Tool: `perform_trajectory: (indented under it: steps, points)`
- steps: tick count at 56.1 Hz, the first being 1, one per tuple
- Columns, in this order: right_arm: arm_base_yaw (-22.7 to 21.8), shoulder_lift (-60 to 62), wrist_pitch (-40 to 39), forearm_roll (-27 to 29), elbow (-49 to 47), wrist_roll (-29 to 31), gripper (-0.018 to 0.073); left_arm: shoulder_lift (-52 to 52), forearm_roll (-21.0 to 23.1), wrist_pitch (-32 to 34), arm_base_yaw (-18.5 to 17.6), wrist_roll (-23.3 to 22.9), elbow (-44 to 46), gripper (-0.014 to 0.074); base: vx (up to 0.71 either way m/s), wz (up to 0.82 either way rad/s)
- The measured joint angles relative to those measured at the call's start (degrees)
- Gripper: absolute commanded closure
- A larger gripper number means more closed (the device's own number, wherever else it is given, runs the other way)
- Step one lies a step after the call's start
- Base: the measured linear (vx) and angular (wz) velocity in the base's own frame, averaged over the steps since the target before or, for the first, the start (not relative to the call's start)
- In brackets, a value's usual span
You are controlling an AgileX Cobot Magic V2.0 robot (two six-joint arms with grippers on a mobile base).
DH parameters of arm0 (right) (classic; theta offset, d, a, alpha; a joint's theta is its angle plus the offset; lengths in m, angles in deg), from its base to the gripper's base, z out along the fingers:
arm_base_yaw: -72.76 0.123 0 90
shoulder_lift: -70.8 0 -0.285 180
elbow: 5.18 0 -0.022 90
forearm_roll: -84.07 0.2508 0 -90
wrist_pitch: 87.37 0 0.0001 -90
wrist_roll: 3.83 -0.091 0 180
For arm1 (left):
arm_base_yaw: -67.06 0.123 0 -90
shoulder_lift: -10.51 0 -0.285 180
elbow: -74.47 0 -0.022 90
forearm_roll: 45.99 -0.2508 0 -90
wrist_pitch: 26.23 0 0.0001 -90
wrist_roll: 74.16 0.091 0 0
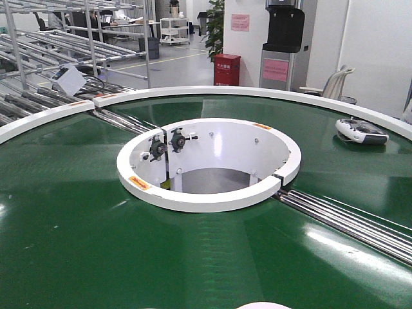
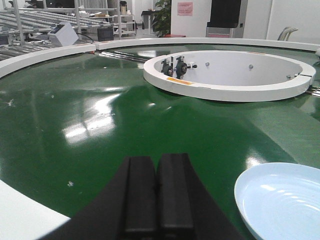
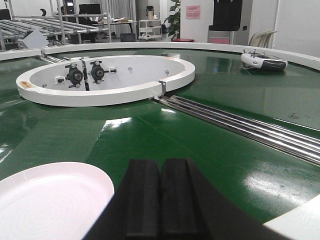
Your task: Grab plate from conveyor and place on tray
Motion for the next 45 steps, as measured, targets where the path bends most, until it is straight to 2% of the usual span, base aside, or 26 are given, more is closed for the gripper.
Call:
perform_trajectory:
  steps: [36,41,45]
  points:
    - [0.0,0.0,-0.2,0.3,0.0,0.0,0.0568,0.0,0.0,0.3,0.0,0.0,0.0,0.0594,0.0,0.0]
    - [0.0,0.0,-3.0,0.4,0.0,0.0,0.0568,0.0,0.0,3.2,0.0,0.0,-0.1,0.0594,0.0,0.0]
    - [0.0,0.0,-8.7,0.5,0.0,0.0,0.0568,0.0,0.0,7.7,0.0,0.0,-0.1,0.0594,0.0,0.0]
